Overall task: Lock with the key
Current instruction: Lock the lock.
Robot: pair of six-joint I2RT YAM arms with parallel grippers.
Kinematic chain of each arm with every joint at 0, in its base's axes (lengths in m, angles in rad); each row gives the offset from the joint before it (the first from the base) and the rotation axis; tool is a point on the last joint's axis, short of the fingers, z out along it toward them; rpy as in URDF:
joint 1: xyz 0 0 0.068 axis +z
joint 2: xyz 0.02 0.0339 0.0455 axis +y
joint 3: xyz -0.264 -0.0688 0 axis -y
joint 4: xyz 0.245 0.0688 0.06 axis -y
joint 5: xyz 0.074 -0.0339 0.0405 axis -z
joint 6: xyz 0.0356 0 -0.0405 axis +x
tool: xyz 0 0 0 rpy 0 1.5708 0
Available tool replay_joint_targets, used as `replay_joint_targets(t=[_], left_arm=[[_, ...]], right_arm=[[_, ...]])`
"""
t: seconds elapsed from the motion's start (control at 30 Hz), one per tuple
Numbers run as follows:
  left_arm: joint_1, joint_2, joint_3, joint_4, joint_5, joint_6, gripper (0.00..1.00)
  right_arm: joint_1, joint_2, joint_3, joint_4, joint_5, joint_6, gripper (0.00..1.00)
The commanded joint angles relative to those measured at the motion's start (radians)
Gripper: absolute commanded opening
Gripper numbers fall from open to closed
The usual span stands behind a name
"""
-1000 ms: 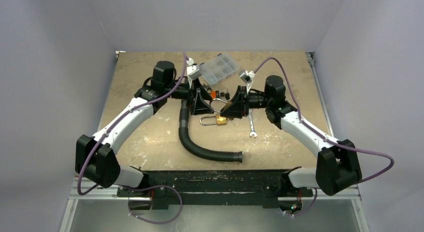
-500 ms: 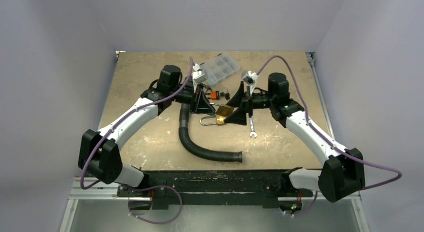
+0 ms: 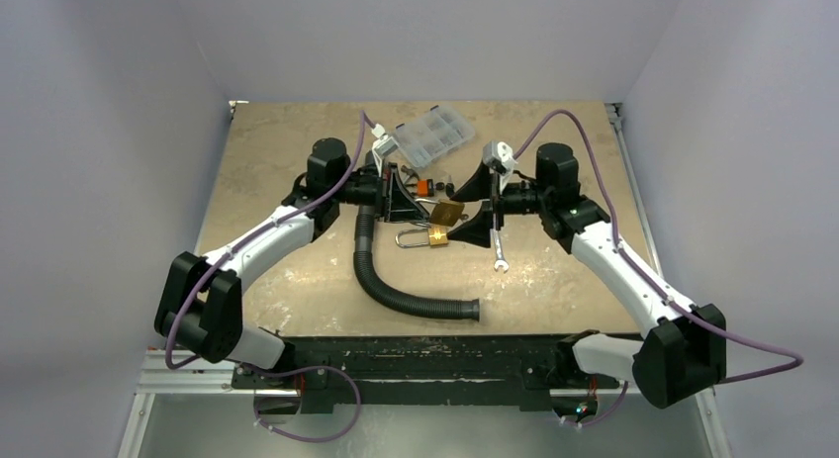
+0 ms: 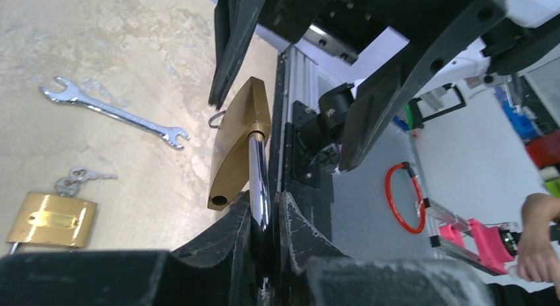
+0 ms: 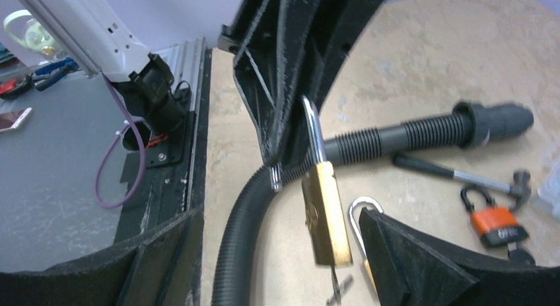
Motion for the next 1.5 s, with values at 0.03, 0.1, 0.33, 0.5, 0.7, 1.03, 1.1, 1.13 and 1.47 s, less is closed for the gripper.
replay_joint_targets(t=[0.03,0.1,0.33,0.5,0.7,1.03,1.1,1.13,1.47], left_arm=[[-0.001,-0.036,-0.077,0.585,0.058,-0.414,0.00],[-0.001,-0.042,-0.103,0.669,0.036,-0.477,0.00],[0.000,-0.049,-0.184,0.918,-0.028,-0.646,0.00],[-0.001,-0.043,-0.199,0.966,-0.039,-0.672,0.00],[-0.001,-0.035,-0.199,1.042,-0.049,-0.735,0.00],[-0.001,-0.017,-0.222,1.122,-0.090,-0.795,0.00],[-0.001,-0.014,-0.225,1.123,-0.091,-0.795,0.00],[-0.001,-0.014,-0.226,1.123,-0.093,-0.797,0.00],[-0.001,-0.001,-0.230,1.113,-0.102,-0.801,0.00]], right_arm=[[0.025,-0.013,-0.110,0.309,-0.023,0.082,0.99],[0.026,-0.004,-0.188,0.574,-0.020,0.300,0.97],[0.025,0.065,-0.347,1.288,0.035,0.852,0.79],[0.025,0.084,-0.350,1.386,0.050,0.966,0.66],[0.027,0.141,-0.341,1.472,0.041,1.079,0.59],[0.045,0.225,-0.314,1.666,0.080,1.259,0.57],[0.051,0.222,-0.309,1.669,0.087,1.259,0.54],[0.052,0.217,-0.309,1.669,0.092,1.256,0.51],[0.095,0.223,-0.310,1.631,0.103,1.199,0.49]])
